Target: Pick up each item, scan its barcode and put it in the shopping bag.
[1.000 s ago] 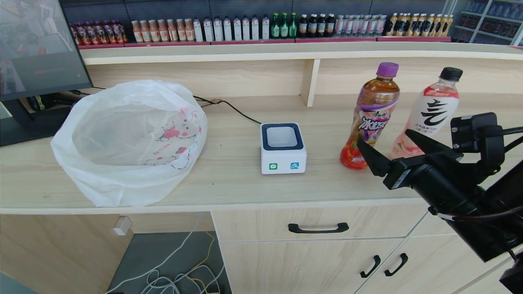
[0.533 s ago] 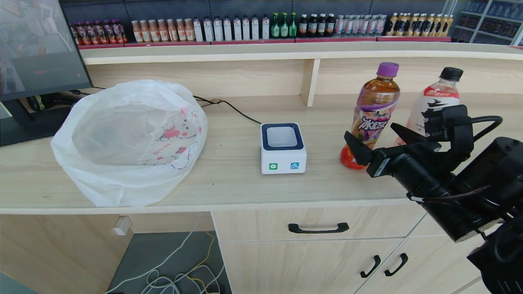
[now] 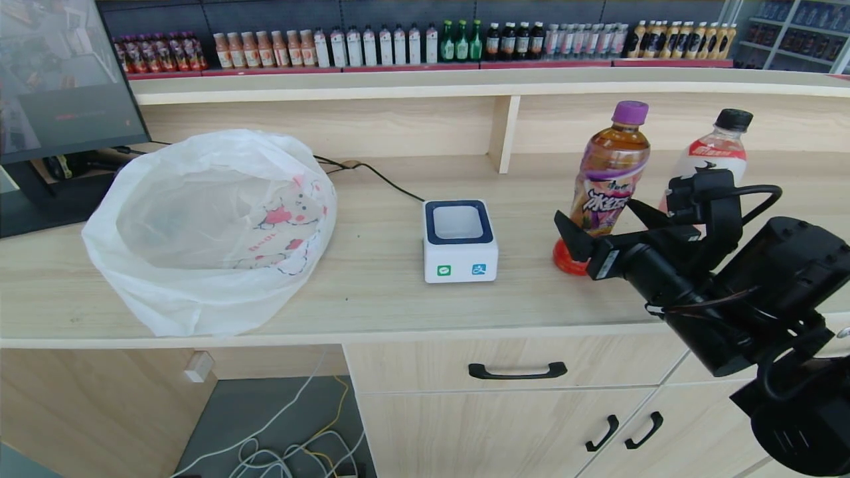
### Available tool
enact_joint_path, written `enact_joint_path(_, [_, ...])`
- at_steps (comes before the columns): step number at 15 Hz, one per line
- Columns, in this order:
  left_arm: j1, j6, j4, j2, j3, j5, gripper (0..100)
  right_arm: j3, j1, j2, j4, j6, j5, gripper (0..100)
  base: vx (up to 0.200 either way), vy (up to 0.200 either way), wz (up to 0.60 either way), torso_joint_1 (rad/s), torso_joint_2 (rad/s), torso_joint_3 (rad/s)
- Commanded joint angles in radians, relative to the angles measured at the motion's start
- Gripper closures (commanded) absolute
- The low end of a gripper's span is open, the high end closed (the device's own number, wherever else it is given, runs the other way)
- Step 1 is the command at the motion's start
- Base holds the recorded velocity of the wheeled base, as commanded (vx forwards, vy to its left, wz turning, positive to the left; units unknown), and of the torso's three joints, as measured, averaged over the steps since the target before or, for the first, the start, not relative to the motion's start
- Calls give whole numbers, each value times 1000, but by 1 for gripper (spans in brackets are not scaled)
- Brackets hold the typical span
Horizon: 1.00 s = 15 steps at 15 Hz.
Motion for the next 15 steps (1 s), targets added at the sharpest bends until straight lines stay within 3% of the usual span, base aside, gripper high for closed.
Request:
enact_joint_path(1, [0,0,0,0,0,0,0,-10,-7,10,0,1,1,0,0,0,0,0,0,0])
enact_joint_path(15, [0,0,0,0,0,0,0,-156,-53,110,3,7,4,0,0,0,0,0,0,0])
